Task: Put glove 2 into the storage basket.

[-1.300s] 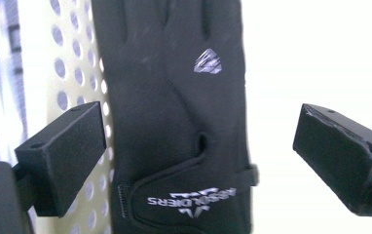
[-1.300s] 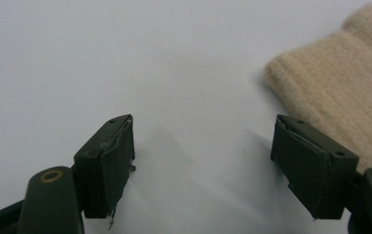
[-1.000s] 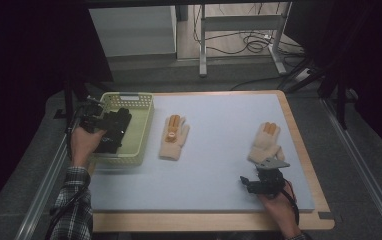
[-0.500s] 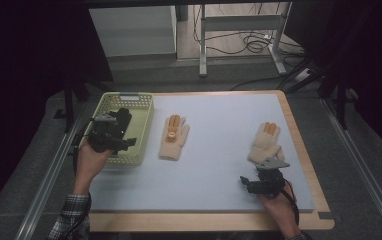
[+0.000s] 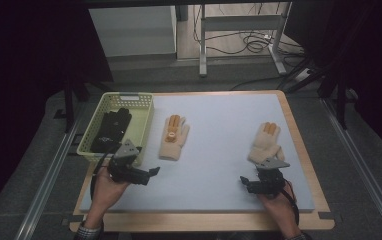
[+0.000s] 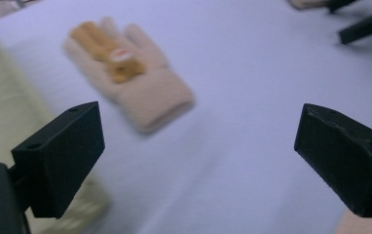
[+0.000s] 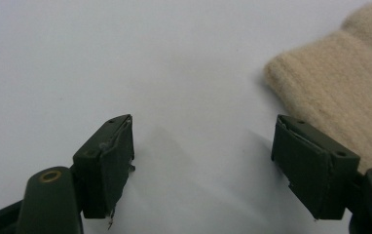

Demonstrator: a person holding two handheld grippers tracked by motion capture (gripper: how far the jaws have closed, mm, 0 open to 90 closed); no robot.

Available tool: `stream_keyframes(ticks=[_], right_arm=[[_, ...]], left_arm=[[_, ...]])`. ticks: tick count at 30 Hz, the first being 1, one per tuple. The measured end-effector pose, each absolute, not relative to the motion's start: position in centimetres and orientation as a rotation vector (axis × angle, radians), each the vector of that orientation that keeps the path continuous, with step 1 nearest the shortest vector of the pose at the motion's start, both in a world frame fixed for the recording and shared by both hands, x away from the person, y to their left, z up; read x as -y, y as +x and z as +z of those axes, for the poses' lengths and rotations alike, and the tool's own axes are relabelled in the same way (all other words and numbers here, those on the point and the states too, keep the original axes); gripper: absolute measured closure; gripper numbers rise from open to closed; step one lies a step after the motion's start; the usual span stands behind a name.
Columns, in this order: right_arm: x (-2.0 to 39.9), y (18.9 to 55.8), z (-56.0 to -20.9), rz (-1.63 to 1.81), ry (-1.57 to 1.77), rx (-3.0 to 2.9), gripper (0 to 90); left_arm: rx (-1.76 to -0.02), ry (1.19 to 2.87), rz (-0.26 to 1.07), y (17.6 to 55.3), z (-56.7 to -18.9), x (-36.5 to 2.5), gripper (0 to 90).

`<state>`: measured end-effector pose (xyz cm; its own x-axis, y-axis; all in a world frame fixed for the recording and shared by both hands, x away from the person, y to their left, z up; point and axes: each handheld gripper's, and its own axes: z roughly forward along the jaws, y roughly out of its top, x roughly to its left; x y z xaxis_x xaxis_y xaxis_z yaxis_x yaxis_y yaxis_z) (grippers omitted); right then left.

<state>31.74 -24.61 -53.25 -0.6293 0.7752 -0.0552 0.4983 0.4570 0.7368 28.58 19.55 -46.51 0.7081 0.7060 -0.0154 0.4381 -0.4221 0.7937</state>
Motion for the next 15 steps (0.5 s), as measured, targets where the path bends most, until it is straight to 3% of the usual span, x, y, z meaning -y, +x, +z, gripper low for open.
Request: stream_keyframes(ticks=[15], right_arm=[[24.6, 31.8, -53.2, 0.993, 1.075, -2.328, 23.1]], left_arm=[[-0.947, 2.18, 0.352, 28.7, -53.9, -17.4, 4.5]])
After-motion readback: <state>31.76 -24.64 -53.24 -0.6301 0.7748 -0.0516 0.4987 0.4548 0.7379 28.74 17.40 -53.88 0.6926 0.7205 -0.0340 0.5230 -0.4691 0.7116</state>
